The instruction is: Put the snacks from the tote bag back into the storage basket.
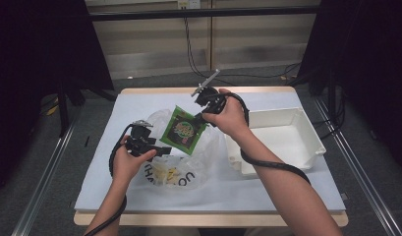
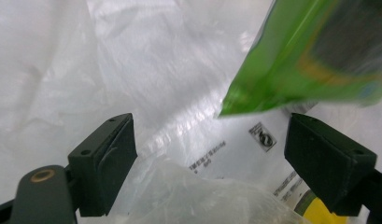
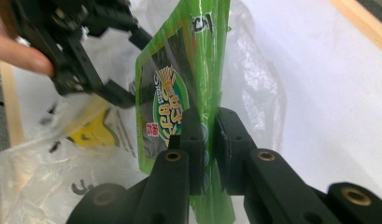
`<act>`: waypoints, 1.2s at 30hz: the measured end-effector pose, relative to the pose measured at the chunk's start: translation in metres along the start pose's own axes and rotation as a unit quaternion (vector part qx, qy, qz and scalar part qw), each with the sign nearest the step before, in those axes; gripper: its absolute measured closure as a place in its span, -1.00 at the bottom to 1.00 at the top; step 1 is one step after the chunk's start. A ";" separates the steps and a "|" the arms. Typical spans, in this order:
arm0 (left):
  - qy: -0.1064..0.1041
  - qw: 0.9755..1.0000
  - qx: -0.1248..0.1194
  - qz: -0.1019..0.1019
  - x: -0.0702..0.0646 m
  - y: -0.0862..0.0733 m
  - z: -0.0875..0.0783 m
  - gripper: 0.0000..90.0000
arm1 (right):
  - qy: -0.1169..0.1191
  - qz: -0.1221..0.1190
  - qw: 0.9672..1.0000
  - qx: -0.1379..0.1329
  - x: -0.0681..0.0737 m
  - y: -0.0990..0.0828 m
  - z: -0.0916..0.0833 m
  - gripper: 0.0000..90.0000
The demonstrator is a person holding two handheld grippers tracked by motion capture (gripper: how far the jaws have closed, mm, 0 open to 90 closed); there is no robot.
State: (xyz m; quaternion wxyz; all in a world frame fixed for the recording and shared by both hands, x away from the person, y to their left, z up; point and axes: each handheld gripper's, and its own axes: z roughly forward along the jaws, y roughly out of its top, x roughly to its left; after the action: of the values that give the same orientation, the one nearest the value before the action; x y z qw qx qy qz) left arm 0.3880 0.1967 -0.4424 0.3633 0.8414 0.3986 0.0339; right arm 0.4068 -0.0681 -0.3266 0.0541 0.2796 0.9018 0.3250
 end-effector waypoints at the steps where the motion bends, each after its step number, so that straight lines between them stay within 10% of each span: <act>1: -0.003 1.000 0.002 -0.001 0.000 0.000 0.000 -0.63 | -0.004 -0.004 1.000 0.002 0.001 0.002 -0.003 0.84; 36: 0.004 1.000 0.023 0.002 -0.003 -0.003 0.010 -0.67 | -0.042 0.003 0.998 -0.047 -0.017 0.034 -0.100 0.81</act>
State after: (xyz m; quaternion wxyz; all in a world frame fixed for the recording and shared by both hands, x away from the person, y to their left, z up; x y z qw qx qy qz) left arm 0.3876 0.1903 -0.4507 0.3421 0.8500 0.3994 0.0290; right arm 0.4090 -0.1121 -0.2287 0.1041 0.2932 0.8814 0.3554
